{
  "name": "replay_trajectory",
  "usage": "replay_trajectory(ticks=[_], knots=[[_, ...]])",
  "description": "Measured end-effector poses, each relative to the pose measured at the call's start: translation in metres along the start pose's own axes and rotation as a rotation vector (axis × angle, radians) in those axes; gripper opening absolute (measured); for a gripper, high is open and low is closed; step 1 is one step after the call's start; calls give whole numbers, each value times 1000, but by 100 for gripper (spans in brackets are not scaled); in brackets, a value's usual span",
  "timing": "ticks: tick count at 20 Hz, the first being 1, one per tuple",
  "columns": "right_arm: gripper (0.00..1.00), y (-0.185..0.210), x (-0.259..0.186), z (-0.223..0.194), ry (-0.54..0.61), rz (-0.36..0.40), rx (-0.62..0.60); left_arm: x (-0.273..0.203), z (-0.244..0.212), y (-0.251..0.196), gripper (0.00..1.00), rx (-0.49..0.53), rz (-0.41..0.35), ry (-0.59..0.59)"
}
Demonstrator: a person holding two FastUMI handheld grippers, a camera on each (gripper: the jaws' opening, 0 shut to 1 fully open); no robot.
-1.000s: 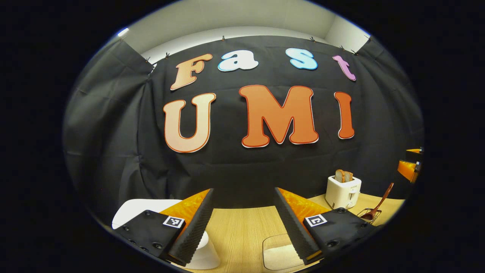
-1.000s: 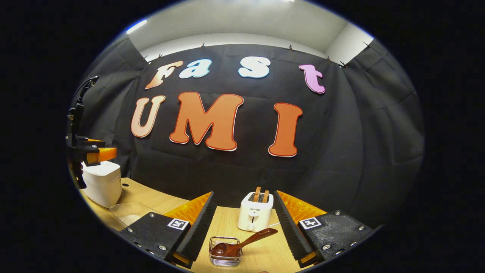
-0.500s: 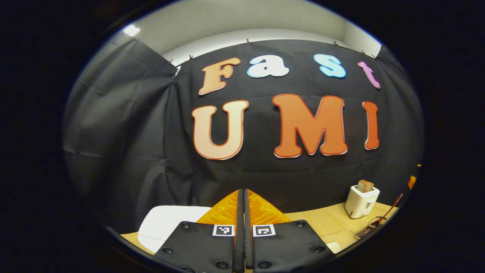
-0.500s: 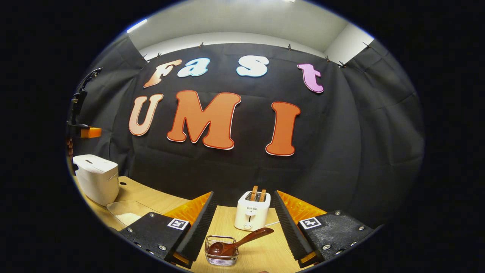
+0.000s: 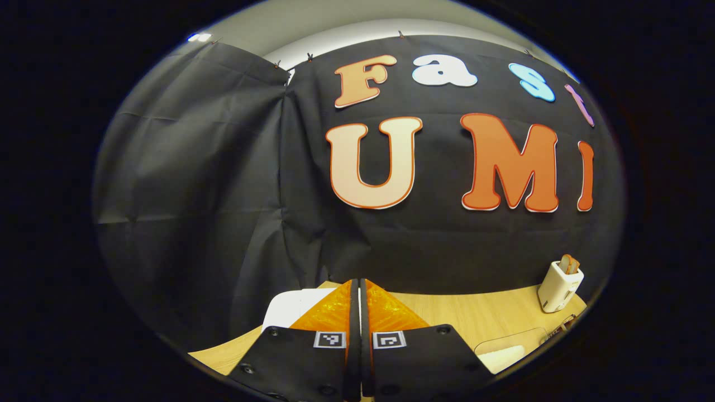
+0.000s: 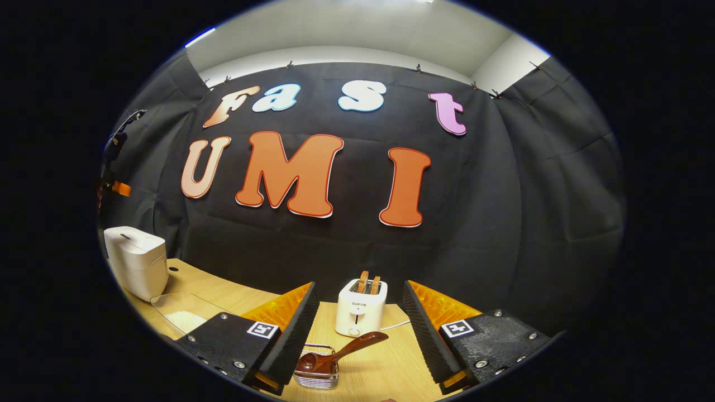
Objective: Close the left gripper, press the button to open the rice cooker; take a wooden spoon from the chopstick holder with the right hand, scoop a spoonful of rice and pour it into the rice cooker, then put the wooden spoon back into the chopstick holder.
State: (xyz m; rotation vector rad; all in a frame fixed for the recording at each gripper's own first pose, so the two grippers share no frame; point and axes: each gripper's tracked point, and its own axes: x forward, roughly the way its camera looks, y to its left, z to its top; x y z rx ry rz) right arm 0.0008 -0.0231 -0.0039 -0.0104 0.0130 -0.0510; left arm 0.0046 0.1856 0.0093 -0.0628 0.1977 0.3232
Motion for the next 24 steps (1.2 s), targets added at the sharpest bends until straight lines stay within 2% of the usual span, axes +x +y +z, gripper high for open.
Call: replay_trajectory(ticks=[3,12,15,16,20,21,22,24], knots=[[91,-8,-5,-4,7,-17,-3,8,-27,7,6,-8,-10,96],[90,-31,-9,-20,40,-70,12,19,-122,12,4,-131,-53,385],[90,-33,-10,-24,48,-77,15,20,-123,11,4,-155,-57,388],[90,-35,-10,-26,49,-80,17,19,-124,12,1,-151,-55,394],[91,-38,-10,-35,72,-86,30,22,-120,13,5,-116,-45,389],[91,-40,-10,-36,77,-88,31,22,-115,13,7,-111,-41,376],[90,-40,-10,-38,82,-89,28,22,-111,14,4,-103,-37,355],[91,-43,-10,-42,94,-98,21,27,-88,14,7,-95,-32,271]])
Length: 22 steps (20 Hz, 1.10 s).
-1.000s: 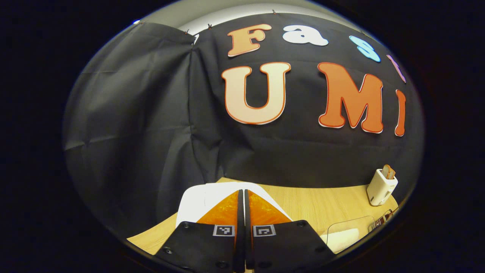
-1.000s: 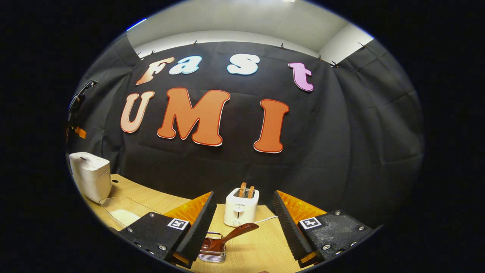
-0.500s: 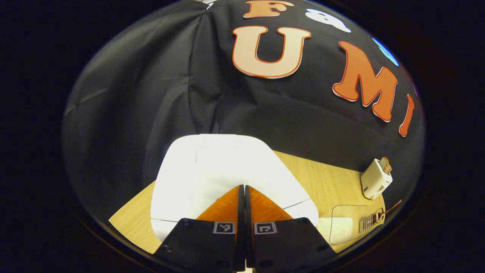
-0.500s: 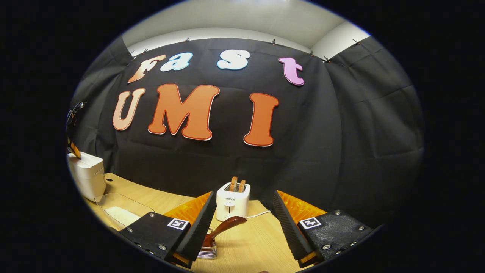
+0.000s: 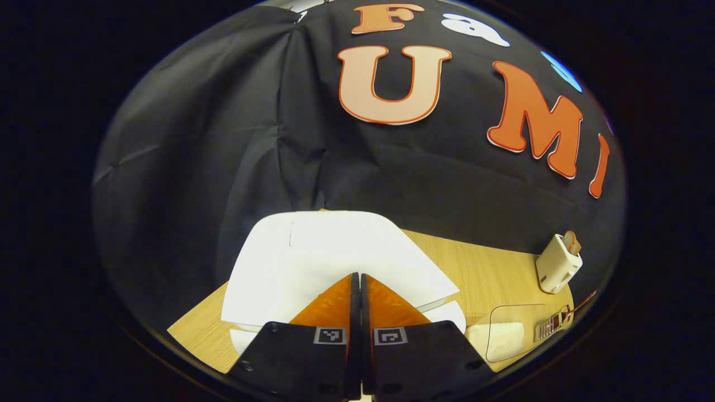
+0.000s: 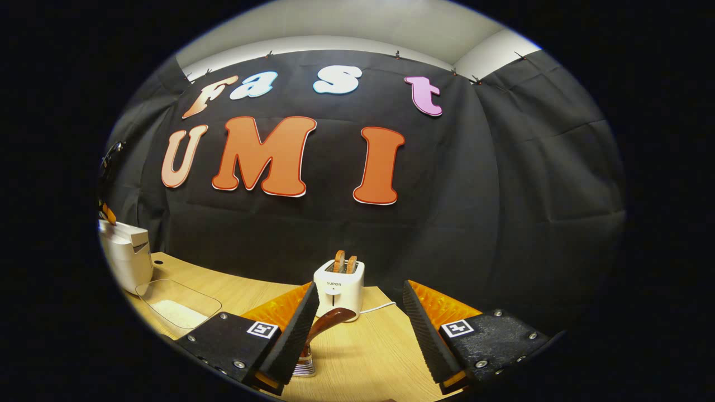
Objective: Close the left gripper, press the button to open the rice cooker; take a wooden spoon from the chopstick holder with the right hand, scoop a spoonful of rice and pour it into the rice cooker, then put the wooden spoon back into the chopstick holder.
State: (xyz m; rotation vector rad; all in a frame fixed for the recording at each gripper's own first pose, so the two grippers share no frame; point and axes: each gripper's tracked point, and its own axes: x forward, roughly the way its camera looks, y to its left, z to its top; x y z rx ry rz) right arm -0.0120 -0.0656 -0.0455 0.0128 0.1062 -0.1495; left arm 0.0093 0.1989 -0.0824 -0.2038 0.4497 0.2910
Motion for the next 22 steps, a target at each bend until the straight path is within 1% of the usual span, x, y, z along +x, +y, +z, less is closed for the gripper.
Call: replay_trajectory(ticks=[1,2,3,4,8,9,10,11,15,17,19,21,22], knots=[[91,-1,1,-3,7,-3,-2,-1,11,-1,4,6,3,-36],[90,-1,3,-4,14,-6,0,-3,18,0,4,10,6,-67],[91,-1,5,-6,21,-6,3,-7,23,3,7,18,31,-91],[90,1,7,-11,30,-3,9,-7,30,6,4,28,39,-115],[91,2,17,-29,89,-4,46,-22,64,10,4,43,78,-235],[91,3,20,-33,103,-2,60,-29,73,10,2,45,86,-265],[91,4,22,-37,120,0,74,-35,80,13,4,46,94,-296],[90,6,23,-44,135,5,87,-40,85,11,4,47,88,-307],[89,16,26,-58,186,37,145,-44,80,5,4,40,67,-305],[89,20,27,-65,209,56,179,-40,77,6,4,43,72,-294],[89,24,31,-70,223,71,220,-39,71,3,4,67,79,-281],[83,26,38,-77,244,64,270,-35,62,3,4,91,83,-268],[79,30,40,-81,254,73,296,-35,58,0,4,97,77,-265]])
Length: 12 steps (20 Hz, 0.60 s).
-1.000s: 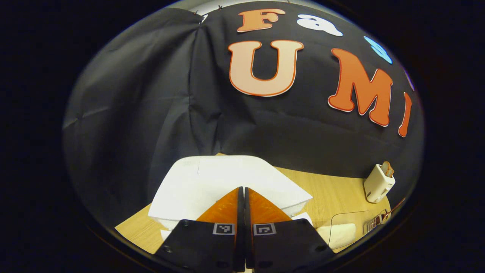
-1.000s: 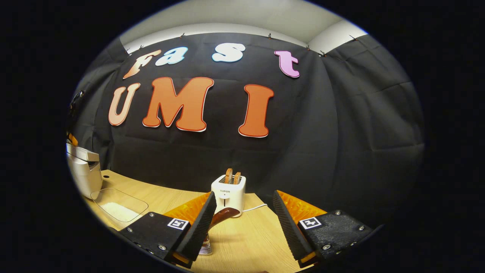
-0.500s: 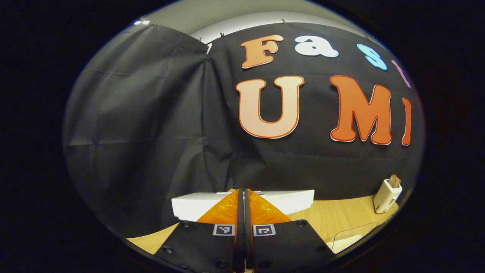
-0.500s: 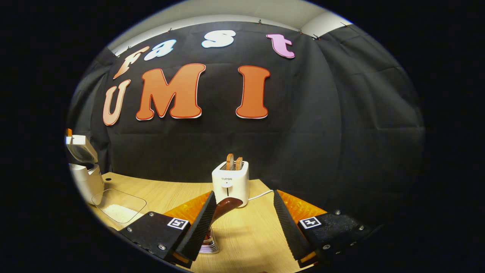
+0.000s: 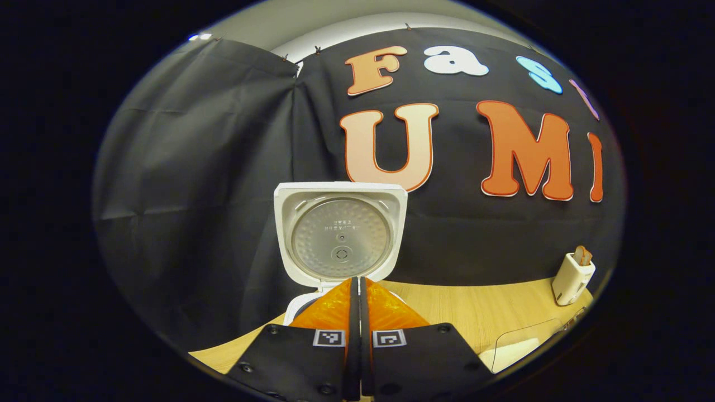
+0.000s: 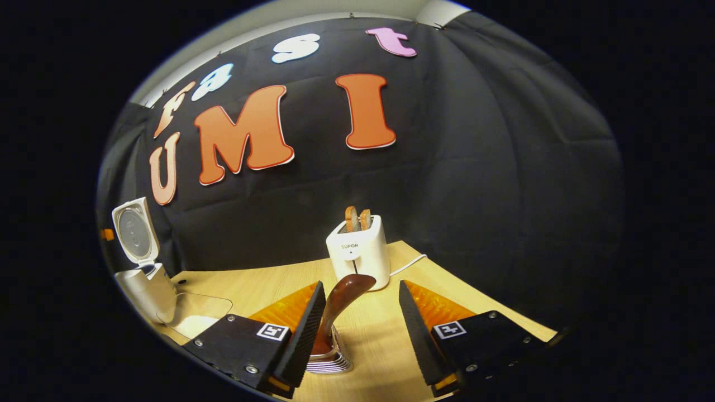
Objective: Close the left gripper, press the button to open the rice cooker; take a wooden spoon from the chopstick holder with the right hand, scoop a spoonful of rice and pour it into the rice cooker, then put the wooden spoon back into the chopstick holder.
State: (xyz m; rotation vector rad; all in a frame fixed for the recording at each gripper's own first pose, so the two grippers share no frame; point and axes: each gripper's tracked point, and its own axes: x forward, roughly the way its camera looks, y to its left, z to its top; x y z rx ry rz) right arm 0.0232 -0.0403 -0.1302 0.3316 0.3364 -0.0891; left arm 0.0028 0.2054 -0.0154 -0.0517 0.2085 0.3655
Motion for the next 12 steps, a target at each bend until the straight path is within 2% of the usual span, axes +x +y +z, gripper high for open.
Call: replay_trajectory(ticks=[2,5,9,12], knots=[[74,4,4,-2,8,19,70,1,-4,-4,4,5,-10,5],[57,7,9,3,-1,47,148,1,-9,-3,4,12,-7,11],[47,11,11,1,-5,59,118,0,-14,-4,4,-2,-12,25],[42,19,8,3,3,102,159,-1,-17,-3,4,7,-5,32]])
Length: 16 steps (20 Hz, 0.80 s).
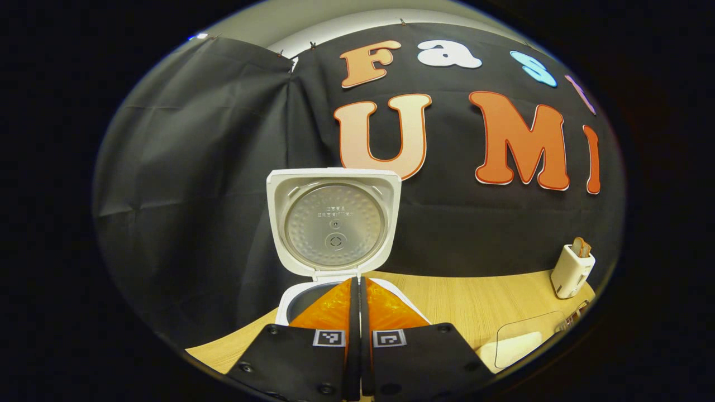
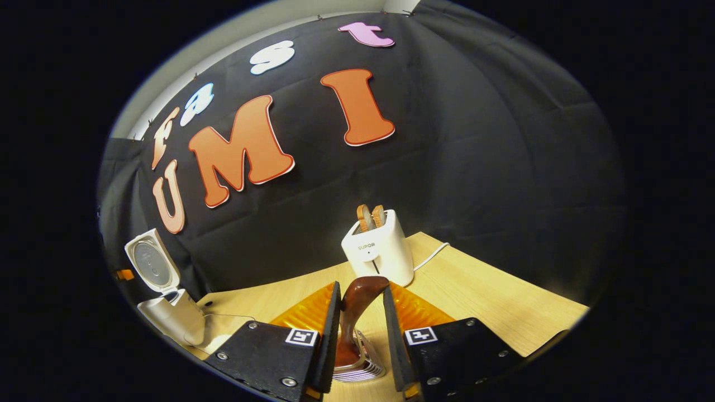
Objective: Close the left gripper, press the button to open the rice cooker; take a wooden spoon from the chopstick holder with the right hand, scoop a spoonful of rice and pour it into the rice cooker, then put the wooden spoon back into the chopstick holder.
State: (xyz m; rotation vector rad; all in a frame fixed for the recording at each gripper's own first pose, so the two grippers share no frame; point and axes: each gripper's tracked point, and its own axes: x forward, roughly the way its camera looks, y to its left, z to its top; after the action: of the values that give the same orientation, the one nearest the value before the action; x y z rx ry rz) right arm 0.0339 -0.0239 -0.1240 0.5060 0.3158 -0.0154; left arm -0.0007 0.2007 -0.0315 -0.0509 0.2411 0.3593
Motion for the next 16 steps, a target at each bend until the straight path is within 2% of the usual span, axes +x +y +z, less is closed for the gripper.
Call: replay_trajectory(ticks=[4,7,16], knots=[[30,17,1,0,-3,50,52,-1,-5,0,4,10,4,6],[22,23,1,1,-8,57,80,-3,-9,3,4,20,9,7],[20,31,-23,-5,-11,57,42,-4,-14,-3,4,19,-16,10]])
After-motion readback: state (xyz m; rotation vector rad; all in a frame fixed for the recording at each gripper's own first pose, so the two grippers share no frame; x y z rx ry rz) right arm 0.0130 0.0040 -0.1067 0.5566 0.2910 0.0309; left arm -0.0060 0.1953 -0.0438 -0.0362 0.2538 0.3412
